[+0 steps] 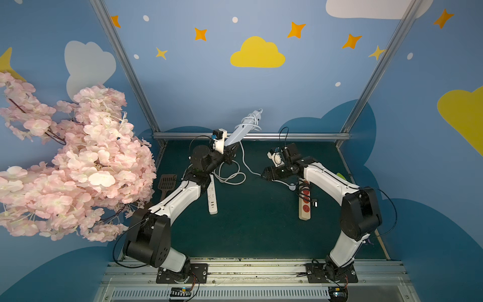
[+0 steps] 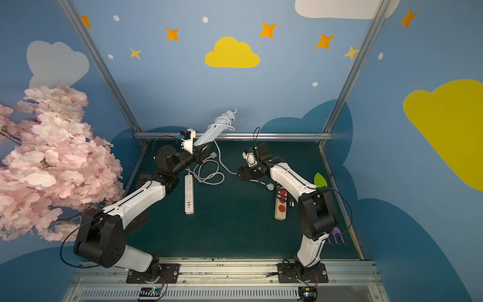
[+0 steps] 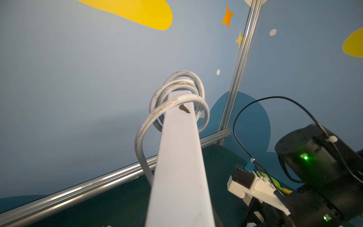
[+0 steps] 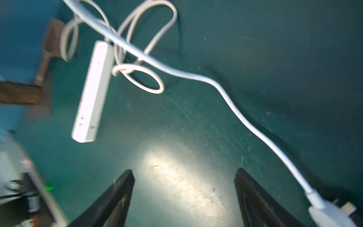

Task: Wrap the cord around the power strip
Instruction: Adjust the power strip.

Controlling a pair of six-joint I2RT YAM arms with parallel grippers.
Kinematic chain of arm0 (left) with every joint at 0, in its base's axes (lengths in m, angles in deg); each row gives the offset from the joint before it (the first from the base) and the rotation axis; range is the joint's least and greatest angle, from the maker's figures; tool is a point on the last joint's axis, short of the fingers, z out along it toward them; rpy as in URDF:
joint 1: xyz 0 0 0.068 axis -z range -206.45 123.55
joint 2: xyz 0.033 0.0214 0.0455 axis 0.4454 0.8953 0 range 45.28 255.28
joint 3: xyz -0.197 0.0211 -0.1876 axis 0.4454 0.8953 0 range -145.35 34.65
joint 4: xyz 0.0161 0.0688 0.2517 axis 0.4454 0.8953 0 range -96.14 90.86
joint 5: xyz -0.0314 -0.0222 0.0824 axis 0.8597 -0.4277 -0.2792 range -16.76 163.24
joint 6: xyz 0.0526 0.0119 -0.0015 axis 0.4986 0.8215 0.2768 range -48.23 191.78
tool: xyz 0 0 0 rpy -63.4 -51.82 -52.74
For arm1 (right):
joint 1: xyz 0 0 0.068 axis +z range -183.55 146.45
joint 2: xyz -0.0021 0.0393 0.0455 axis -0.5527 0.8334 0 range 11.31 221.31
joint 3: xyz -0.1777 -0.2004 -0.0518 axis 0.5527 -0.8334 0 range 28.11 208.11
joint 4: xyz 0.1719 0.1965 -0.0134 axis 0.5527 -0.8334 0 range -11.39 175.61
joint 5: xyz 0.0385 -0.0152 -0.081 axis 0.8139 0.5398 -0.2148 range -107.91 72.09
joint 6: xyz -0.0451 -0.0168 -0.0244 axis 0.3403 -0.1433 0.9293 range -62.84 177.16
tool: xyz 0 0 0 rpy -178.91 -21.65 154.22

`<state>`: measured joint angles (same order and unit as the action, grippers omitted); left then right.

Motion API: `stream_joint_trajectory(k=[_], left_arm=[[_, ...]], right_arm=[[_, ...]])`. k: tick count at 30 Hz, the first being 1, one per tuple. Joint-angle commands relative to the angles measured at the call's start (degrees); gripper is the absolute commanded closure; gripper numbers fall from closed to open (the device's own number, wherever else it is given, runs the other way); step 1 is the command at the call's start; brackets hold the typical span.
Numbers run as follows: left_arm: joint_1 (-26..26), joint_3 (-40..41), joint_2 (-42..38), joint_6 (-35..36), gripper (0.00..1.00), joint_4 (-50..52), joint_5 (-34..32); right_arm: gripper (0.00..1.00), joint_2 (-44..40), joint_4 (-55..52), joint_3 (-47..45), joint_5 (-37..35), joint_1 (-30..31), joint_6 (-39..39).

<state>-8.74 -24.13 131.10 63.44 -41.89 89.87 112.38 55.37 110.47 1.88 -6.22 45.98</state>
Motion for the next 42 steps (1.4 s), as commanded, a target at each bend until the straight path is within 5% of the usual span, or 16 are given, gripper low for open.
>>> stream_joint_trajectory(k=[1, 8, 15, 42], left_arm=[[0.2, 0.9, -1.8, 0.2, 0.97, -9.1, 0.9], [2.7, 5.7, -0.9, 3.3, 0.97, -15.6, -0.7], [4.9, 6.9, 0.1, 4.0, 0.97, -16.9, -0.7], [6.9, 7.0, 1.8, 2.6, 0.97, -14.4, -1.4]], right_arm=[[0.17, -5.1, 0.8, 5.2, 8.6, -1.6, -12.9], [0.16, -7.7, 21.4, 3.2, 10.7, -3.6, -41.3], [0.14, -2.1, 28.4, 7.3, 9.9, -3.4, -53.3], [0.14, -2.2, 29.9, 8.5, 1.4, -0.8, -53.4]])
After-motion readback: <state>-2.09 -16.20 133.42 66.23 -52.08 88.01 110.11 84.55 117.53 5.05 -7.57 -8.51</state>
